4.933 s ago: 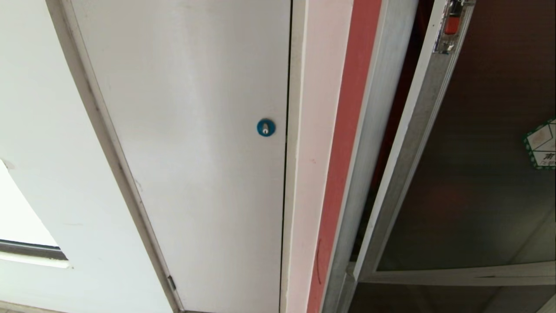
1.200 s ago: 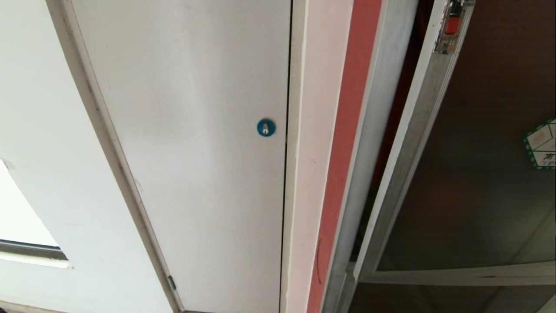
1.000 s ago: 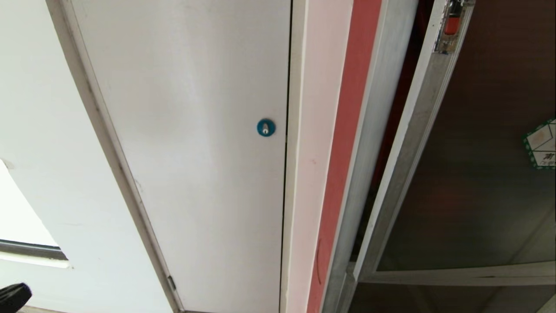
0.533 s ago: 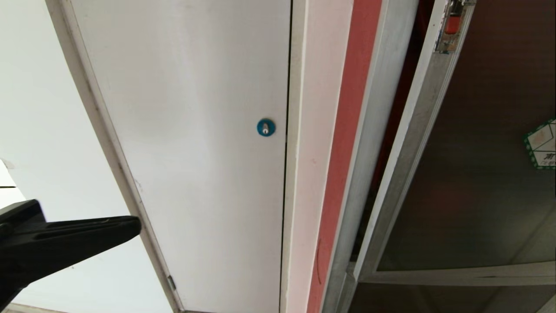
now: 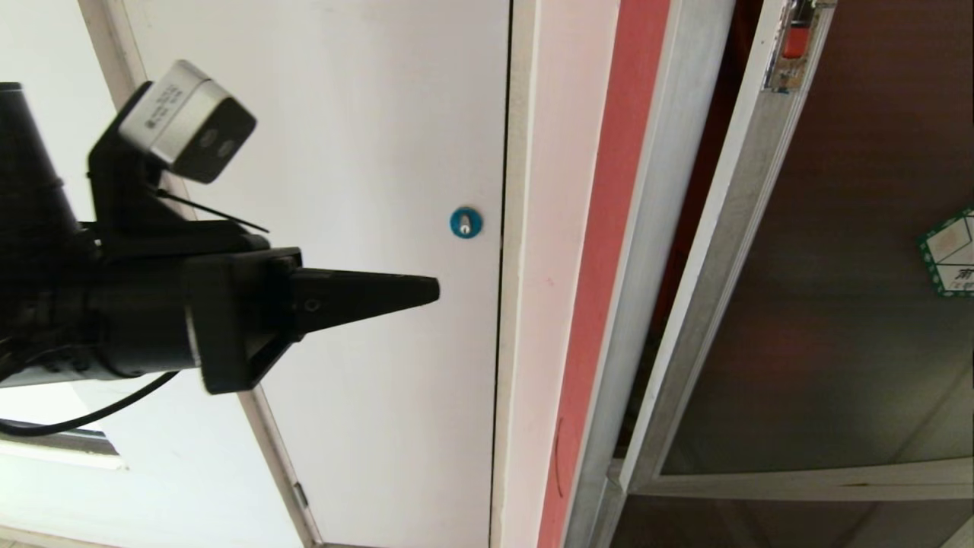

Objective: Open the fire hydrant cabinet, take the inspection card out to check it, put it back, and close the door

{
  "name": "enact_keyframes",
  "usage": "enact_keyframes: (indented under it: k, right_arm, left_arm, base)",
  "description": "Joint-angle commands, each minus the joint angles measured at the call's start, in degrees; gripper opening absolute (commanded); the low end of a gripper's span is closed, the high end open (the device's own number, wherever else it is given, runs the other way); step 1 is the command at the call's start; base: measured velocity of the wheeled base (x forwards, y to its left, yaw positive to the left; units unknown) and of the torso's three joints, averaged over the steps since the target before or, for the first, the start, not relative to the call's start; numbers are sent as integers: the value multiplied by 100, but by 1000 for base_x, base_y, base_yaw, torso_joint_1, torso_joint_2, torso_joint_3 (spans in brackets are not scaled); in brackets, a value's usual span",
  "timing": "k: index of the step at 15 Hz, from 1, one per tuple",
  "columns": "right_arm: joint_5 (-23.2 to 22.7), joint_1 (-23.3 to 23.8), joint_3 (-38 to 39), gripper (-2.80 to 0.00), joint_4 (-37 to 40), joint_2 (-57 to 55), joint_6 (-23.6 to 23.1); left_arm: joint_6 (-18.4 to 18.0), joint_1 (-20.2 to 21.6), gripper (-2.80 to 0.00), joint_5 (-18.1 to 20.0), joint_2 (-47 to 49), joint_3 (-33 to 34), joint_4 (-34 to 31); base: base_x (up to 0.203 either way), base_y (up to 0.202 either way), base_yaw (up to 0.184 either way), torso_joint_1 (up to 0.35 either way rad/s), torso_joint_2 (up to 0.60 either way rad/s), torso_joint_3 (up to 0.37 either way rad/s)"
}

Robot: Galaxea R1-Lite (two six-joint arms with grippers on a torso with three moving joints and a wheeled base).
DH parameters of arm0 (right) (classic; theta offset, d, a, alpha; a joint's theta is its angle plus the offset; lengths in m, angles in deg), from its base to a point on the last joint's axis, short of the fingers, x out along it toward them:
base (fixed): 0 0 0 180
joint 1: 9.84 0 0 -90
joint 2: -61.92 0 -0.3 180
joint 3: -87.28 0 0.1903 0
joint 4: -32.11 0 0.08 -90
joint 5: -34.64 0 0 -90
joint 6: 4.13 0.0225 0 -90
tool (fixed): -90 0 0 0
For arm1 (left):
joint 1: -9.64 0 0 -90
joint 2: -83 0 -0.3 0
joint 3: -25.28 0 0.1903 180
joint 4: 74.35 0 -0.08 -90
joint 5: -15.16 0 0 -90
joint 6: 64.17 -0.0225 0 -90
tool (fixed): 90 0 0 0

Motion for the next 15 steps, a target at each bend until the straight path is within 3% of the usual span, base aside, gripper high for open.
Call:
enact_keyframes:
  k: [1, 6, 11, 14, 15]
  right_arm:
    - [-2, 0, -2, -280, 2, 1, -3]
    - [-2, 0, -2, -280, 2, 1, -3]
    - [-2, 0, 2, -280, 2, 1, -3]
    - [-2, 0, -2, -280, 2, 1, -3]
    - [-2, 0, -1, -280, 2, 1, -3]
  left_arm:
    - [-36, -267, -280, 9, 865, -503, 13]
    - [-475, -882, -280, -313, 1920, -1468, -39]
    - [-911, -1024, -280, -655, 2716, -2155, -74]
    - [-1128, -1299, -280, -792, 2852, -2293, -82]
    - [-1146, -1500, -280, -1011, 2852, -2278, -82]
  base:
    - [0, 0, 0, 0, 0, 0]
    - [0, 0, 0, 0, 0, 0]
    - [0, 0, 0, 0, 0, 0]
    - [0, 0, 0, 0, 0, 0]
    - [0, 0, 0, 0, 0, 0]
